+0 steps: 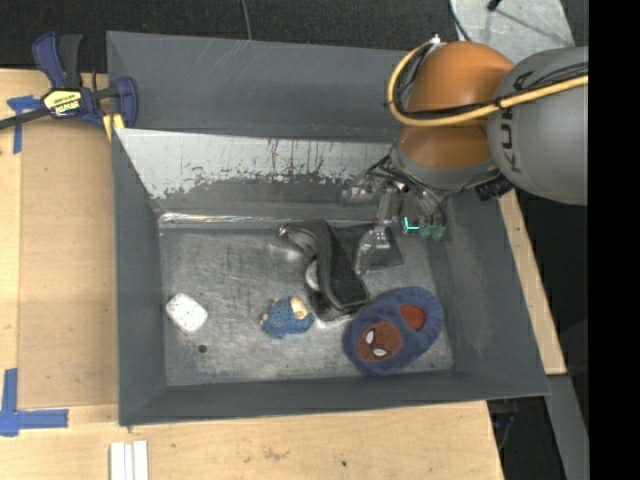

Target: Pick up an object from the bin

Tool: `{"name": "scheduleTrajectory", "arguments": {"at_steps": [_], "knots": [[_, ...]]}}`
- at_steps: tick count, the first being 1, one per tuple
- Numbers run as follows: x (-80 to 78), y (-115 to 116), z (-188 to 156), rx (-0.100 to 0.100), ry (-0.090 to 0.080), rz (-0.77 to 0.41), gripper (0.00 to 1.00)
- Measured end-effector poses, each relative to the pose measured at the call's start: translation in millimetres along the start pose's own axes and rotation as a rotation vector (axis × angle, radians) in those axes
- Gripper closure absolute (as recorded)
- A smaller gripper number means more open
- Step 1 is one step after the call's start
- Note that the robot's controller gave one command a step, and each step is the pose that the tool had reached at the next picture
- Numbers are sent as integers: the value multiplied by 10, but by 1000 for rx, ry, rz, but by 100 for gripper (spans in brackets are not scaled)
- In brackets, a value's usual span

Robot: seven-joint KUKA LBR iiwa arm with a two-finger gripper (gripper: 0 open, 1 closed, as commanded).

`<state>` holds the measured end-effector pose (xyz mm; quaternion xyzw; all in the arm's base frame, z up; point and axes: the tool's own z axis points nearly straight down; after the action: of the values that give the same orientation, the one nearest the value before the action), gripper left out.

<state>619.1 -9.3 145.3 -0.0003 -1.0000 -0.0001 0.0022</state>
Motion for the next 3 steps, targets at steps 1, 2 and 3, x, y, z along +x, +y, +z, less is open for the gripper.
{"name": "scheduleTrajectory", "arguments": {"at_steps": [1, 2, 3], "knots": [[61, 160, 286, 4, -21, -275, 0], [292, 594, -82, 3, -12, -772, 0], [261, 483, 399, 15, -4, -1497, 0]]}}
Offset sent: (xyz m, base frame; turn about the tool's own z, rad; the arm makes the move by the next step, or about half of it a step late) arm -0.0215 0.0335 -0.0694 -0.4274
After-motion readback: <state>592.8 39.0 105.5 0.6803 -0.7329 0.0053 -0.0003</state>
